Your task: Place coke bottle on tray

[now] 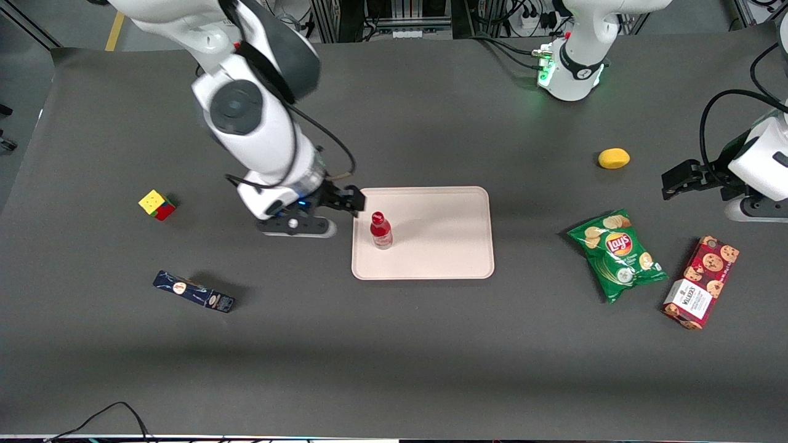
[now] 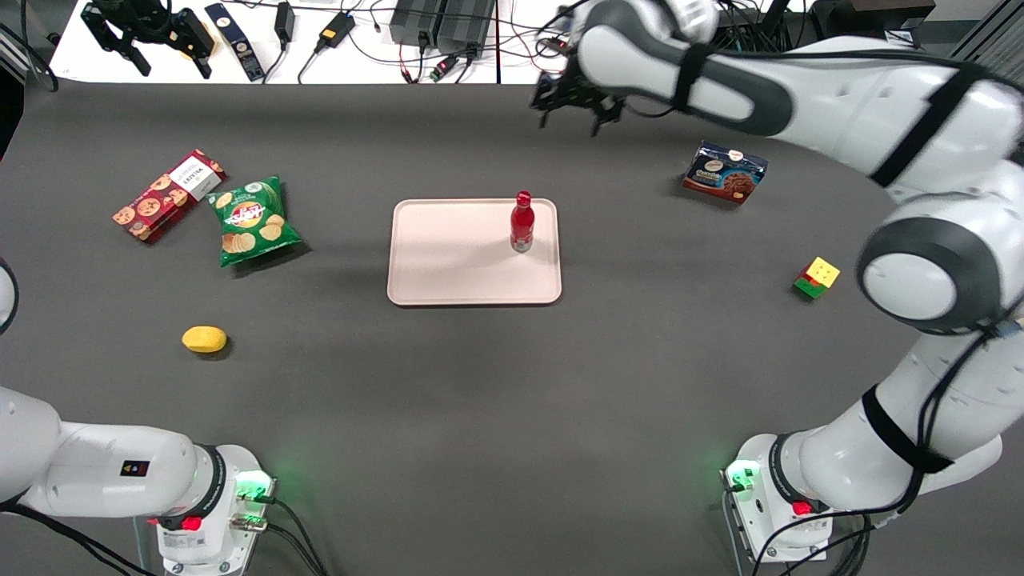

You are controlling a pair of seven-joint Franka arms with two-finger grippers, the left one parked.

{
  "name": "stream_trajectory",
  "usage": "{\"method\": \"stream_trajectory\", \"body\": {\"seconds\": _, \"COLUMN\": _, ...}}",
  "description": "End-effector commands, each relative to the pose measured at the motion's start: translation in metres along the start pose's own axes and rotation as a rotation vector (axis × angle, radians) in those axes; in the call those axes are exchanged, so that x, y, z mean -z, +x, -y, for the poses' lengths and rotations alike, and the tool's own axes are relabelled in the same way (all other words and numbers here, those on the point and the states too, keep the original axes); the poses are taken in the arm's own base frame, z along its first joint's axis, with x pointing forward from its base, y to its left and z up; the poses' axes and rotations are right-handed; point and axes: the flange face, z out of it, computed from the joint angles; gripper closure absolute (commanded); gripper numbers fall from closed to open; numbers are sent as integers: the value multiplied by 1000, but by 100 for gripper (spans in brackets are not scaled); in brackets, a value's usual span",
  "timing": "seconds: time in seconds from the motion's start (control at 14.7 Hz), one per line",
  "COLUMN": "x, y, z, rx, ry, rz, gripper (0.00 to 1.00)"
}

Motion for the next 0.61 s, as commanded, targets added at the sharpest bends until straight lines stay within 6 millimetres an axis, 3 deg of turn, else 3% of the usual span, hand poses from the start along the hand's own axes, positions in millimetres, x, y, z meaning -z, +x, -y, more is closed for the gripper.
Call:
{"method": "stream_trajectory", "body": {"seconds": 0.0, "x": 37, "y": -26, "z": -88, "rx": 87, "ry": -7, "rz": 1, "gripper": 0}}
{"method": "stream_trajectory", "body": {"seconds": 0.27, "x": 71, "y": -31, "z": -193, "rx": 106, "ry": -13, "rz": 19, "gripper": 0}}
{"method": "stream_trajectory", "body": {"seconds": 0.54, "x": 99, "y": -38, "z": -275, "rx": 37, "ry": 0, "rz": 19, "gripper": 0}}
